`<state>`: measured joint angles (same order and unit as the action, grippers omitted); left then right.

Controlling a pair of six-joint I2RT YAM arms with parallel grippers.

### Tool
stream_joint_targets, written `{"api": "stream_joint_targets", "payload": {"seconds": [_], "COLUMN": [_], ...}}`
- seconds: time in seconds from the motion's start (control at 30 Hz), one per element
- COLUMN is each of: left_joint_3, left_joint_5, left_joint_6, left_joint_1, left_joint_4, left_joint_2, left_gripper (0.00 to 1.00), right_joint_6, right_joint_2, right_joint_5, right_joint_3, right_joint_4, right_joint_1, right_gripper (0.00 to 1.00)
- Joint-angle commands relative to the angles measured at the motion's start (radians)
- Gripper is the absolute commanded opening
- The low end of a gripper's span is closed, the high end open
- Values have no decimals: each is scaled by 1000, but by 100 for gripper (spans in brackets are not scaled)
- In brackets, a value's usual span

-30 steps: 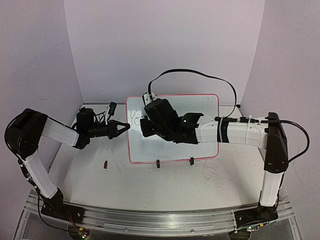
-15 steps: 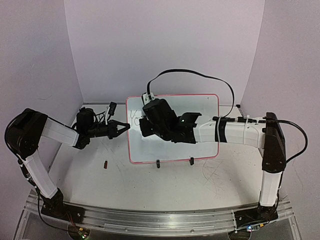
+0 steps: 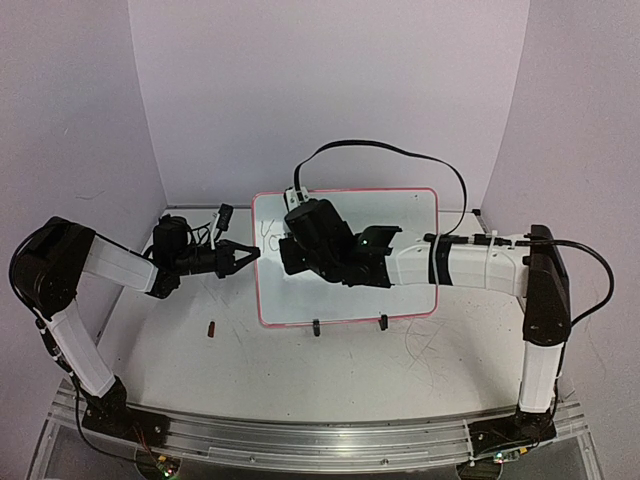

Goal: Write a sentence on the whiteboard

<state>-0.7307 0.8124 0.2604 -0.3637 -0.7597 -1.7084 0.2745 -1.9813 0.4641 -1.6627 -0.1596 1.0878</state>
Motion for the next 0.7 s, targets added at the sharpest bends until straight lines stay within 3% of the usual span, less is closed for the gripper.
{"api": "stream_joint_targets", "payload": {"seconds": [0.0,0.67], "left_joint_3": [-9,-7], "left_joint_5": [-32,-33], "left_joint_6": [-69,-70], "left_joint_1": [-12,-12], "left_joint_4": [4,4], "left_joint_2": [21,21], "left_gripper": [0,0], "right_joint_6": [9,28], "right_joint_2": [-23,-30], "right_joint_5": [36,41], "right_joint_3": [-51,-47], "right_joint_4": [-6,-27], "right_joint_1": [-2,-2], "right_gripper": [0,0]}}
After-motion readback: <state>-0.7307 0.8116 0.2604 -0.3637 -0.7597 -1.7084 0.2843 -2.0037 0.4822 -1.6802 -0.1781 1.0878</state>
